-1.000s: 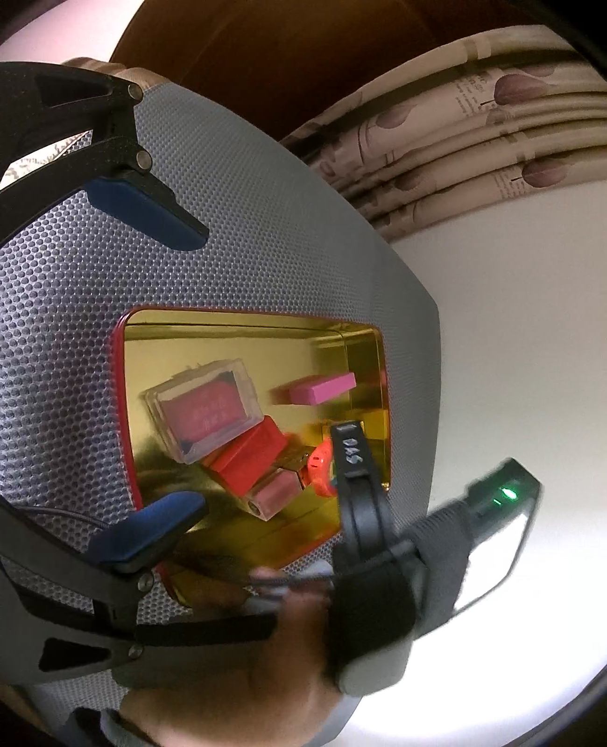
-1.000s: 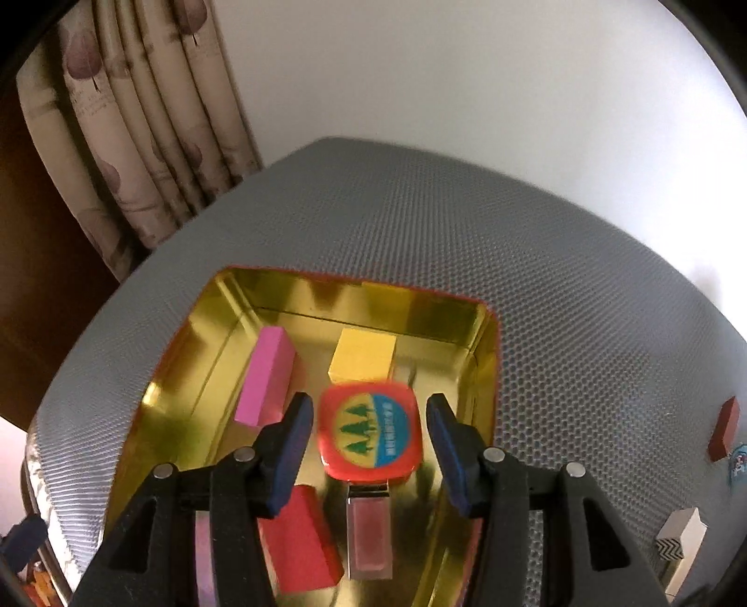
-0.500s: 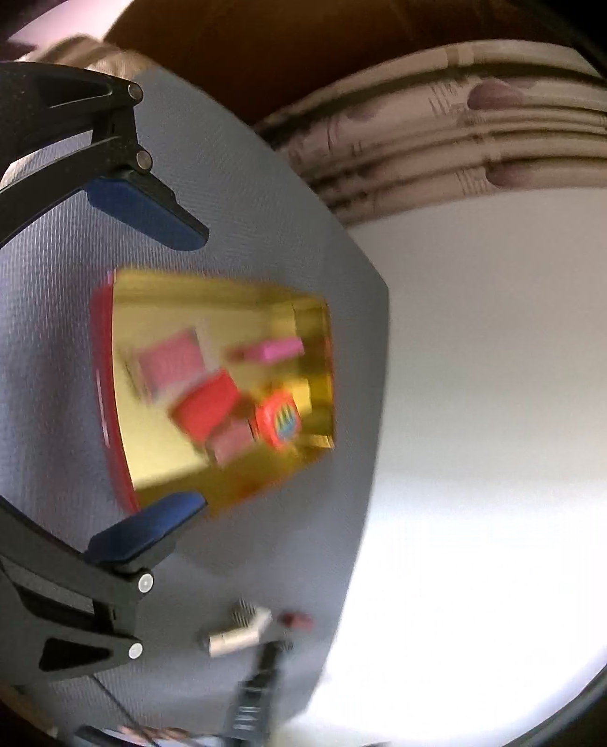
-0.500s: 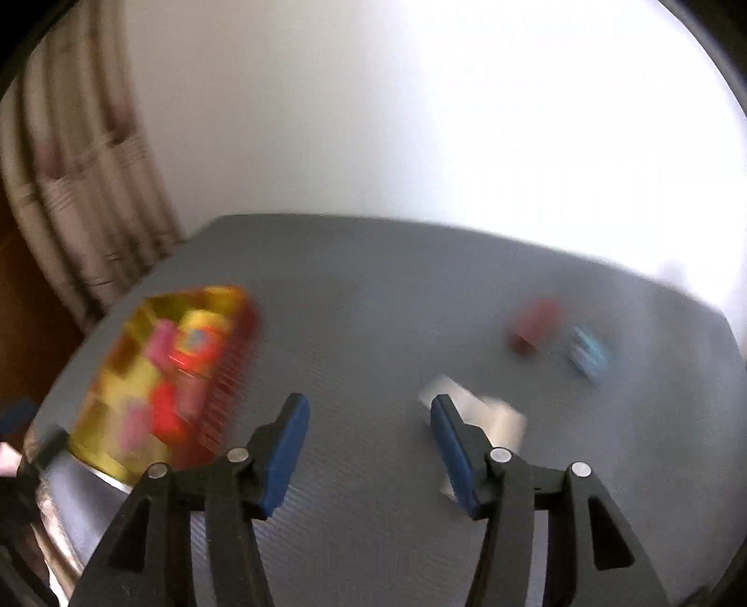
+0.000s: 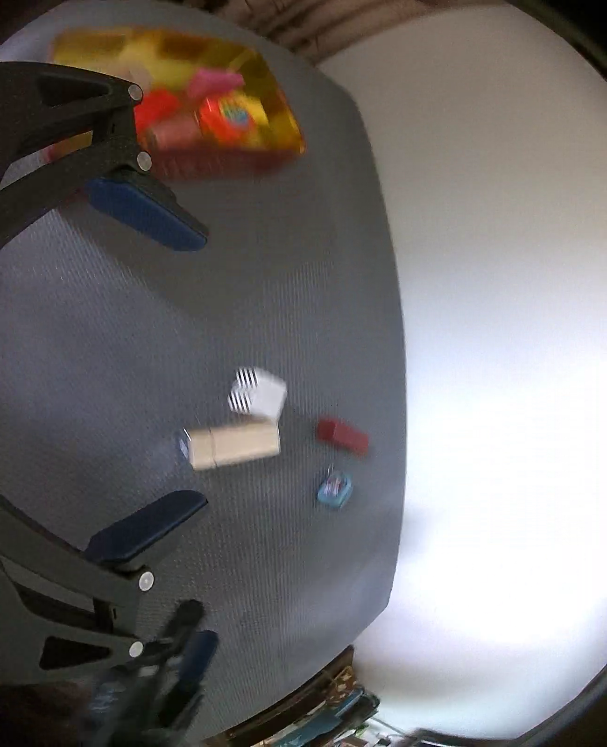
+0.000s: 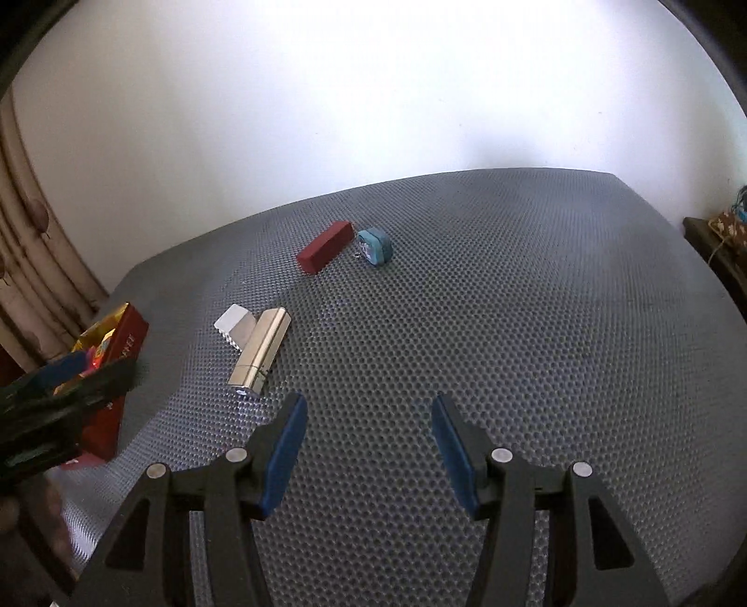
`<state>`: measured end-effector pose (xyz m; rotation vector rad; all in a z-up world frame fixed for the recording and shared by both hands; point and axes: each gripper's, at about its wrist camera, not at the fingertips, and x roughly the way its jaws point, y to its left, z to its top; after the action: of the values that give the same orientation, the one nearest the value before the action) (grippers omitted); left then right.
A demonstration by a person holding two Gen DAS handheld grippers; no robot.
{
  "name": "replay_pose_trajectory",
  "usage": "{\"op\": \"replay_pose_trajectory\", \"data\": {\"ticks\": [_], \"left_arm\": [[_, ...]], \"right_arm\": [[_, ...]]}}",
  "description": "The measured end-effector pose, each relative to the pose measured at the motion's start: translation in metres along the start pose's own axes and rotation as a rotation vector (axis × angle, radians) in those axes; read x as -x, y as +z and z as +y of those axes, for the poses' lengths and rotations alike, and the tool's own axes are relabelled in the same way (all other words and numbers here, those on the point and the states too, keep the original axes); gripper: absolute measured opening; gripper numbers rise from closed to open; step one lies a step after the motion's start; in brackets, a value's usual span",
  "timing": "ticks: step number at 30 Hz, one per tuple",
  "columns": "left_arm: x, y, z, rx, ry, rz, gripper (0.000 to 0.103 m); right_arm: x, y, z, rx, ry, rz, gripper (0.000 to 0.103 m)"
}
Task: Organize rigid objects
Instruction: 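Grasp the ribbed gold tube upright with the left gripper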
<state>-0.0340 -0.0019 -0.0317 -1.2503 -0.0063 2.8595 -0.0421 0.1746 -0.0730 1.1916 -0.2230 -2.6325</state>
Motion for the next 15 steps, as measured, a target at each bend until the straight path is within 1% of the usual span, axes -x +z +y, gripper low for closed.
{"op": "replay_pose_trajectory", "data": {"ticks": [1, 2, 5, 6, 9, 10, 11, 12, 14, 15], "left_arm": [[-0.012, 0.003, -0.007, -0.001, -0.014, 0.018, 0.094], [-0.025, 0.006, -0.014, -0.01, -0.012, 0.033, 0.09], [-0.059, 0.009, -0.027, -0.039, 0.013, 0.104, 0.071], [-0.069, 0.01, -0.03, -0.038, 0.017, 0.123, 0.06], [-0.095, 0.011, -0.032, -0.012, 0.012, 0.2, 0.058], [-0.103, 0.011, -0.034, -0.012, 0.009, 0.218, 0.054], [-0.108, 0.011, -0.038, -0.023, 0.003, 0.221, 0.055], [-0.108, 0.013, -0.04, -0.034, 0.006, 0.205, 0.052], [-0.109, 0.018, -0.043, -0.036, -0.02, 0.212, 0.026], [-0.107, 0.021, -0.045, -0.037, -0.023, 0.221, 0.025]], "right_arm": [[0.002, -0.004, -0.001, 0.001, 0.004, -0.005, 0.057], [0.004, -0.006, -0.001, 0.003, 0.008, -0.013, 0.057], [0.012, -0.009, -0.006, -0.005, 0.044, -0.026, 0.057], [0.017, -0.01, -0.01, -0.015, 0.054, -0.034, 0.058], [0.02, -0.012, -0.017, -0.039, 0.071, -0.041, 0.059], [0.021, -0.012, -0.018, -0.044, 0.07, -0.039, 0.059], [0.021, -0.011, -0.02, -0.049, 0.076, -0.037, 0.059], [0.022, -0.009, -0.021, -0.053, 0.084, -0.04, 0.059], [0.027, -0.008, -0.02, -0.058, 0.092, -0.049, 0.059], [0.029, -0.007, -0.019, -0.056, 0.099, -0.053, 0.059]]}}
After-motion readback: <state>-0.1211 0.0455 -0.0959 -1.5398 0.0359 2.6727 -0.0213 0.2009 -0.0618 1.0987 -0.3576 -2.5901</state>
